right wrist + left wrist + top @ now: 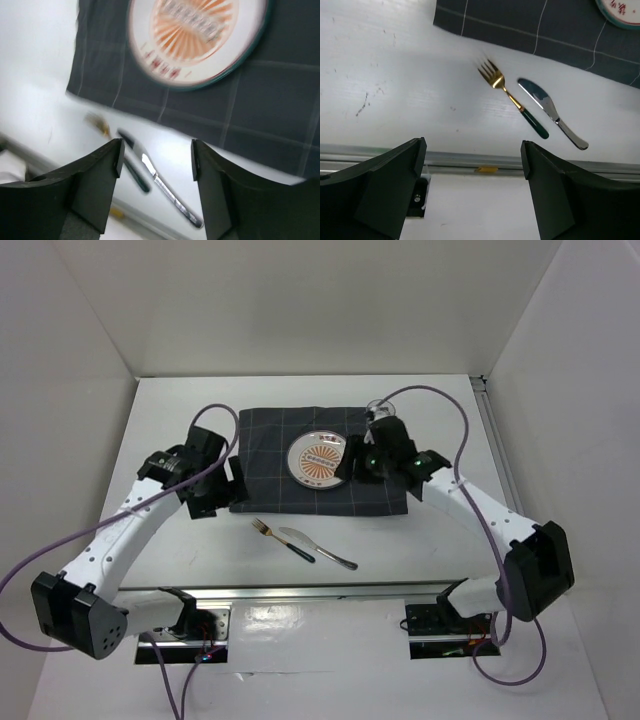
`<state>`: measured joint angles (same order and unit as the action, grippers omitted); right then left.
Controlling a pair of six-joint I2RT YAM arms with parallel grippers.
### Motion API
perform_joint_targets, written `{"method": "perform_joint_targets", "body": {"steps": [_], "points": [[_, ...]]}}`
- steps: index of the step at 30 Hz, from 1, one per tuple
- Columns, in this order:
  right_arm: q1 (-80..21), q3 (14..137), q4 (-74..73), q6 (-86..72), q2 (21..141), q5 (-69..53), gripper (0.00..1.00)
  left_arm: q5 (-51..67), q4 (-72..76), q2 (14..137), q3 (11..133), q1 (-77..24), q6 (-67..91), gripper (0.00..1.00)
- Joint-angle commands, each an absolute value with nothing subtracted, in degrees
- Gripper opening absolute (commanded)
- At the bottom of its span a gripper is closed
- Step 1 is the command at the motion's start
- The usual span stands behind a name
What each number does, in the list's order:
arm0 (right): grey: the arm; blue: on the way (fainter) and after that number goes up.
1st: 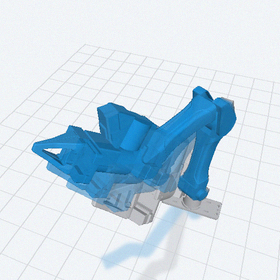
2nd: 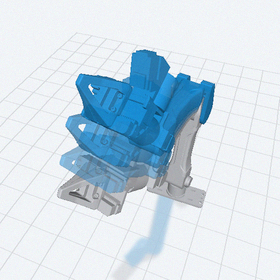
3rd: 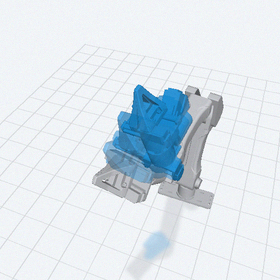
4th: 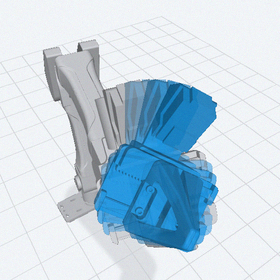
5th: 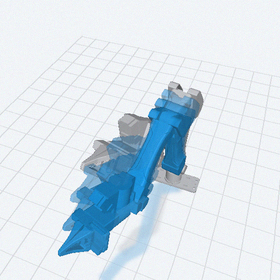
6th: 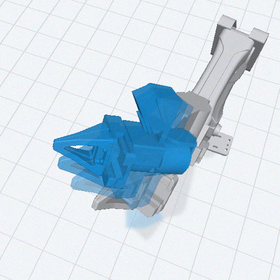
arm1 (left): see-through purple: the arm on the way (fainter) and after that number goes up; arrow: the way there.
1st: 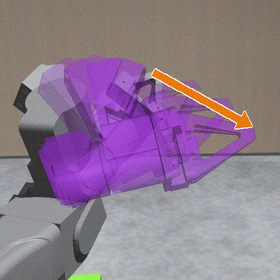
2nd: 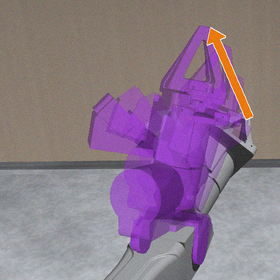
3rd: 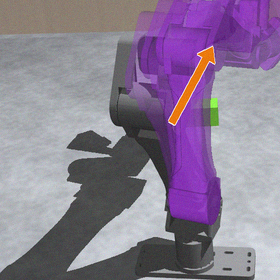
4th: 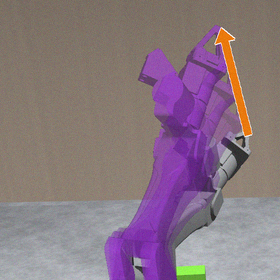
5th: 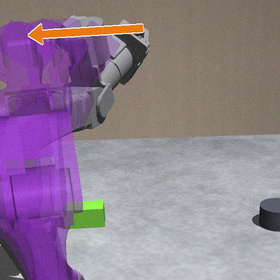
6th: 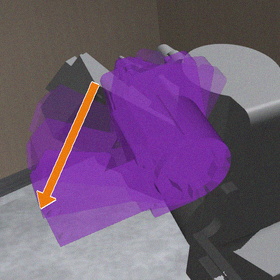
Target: Set the dinner table for one person
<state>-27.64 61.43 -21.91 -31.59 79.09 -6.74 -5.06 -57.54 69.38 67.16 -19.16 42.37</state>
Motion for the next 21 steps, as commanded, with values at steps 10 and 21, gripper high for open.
{"method": "perform_joint_targets", "body": {"steps": [10, 21], "points": [[-39.55, 53.88, -36.29, -34.62, 74.01, 0.35, 0.54, 3.87, -47.91, 68.28, 50.54, -35.40, 63.86, 0.83], [-36.65, 53.35, -39.02, -40.25, 65.84, -1.93, 0.53, -1.76, -45.19, 87.01, 59.85, -46.85, 83.13, 0.77]]}}
